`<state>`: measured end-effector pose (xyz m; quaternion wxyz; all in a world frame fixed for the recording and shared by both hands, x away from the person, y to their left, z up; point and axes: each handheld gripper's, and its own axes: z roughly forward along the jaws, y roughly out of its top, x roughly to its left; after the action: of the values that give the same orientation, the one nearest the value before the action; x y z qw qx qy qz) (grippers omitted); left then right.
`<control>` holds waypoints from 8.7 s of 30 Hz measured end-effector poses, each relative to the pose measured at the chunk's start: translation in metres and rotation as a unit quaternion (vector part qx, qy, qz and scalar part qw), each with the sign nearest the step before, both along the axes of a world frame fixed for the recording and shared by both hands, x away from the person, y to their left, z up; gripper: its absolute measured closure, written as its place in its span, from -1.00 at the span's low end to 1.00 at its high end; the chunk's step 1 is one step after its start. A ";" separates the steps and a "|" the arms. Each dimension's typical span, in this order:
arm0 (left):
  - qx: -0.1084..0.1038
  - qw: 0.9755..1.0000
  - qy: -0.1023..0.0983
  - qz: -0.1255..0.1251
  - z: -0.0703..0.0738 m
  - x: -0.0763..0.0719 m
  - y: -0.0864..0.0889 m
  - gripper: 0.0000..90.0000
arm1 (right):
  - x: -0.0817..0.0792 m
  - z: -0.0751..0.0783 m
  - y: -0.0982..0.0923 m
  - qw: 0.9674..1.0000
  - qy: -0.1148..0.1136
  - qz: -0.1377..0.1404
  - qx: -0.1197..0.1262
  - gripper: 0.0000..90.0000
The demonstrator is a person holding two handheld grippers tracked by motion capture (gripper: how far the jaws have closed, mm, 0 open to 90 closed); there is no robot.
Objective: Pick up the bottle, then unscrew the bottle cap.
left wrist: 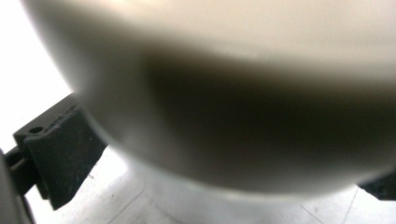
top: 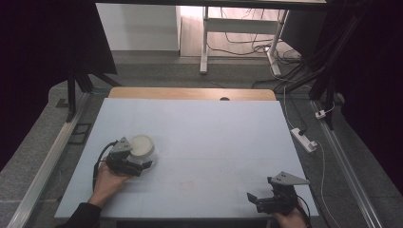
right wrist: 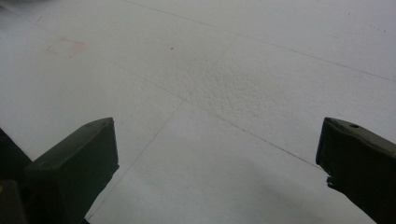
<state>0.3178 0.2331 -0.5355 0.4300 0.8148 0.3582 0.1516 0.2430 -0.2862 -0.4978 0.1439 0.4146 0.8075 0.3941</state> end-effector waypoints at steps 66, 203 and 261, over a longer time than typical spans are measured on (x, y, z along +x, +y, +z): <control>-0.010 0.993 -0.029 -0.111 0.068 -0.009 -0.065 -0.84 | 0.000 0.000 -0.001 1.000 -0.002 0.002 0.003 -1.00; -0.001 0.979 -0.022 -0.205 0.071 -0.004 -0.141 -0.84 | 0.038 0.069 0.131 0.979 -0.072 0.179 0.060 -1.00; 0.000 0.969 0.000 -0.249 0.065 -0.002 -0.147 -0.84 | 0.089 0.066 0.163 0.938 -0.058 0.323 0.109 -0.86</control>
<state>0.3159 0.0864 -0.4709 0.4543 0.8782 0.1441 0.0396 0.3320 -0.1230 -0.4318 0.0088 0.1208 0.8405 0.5280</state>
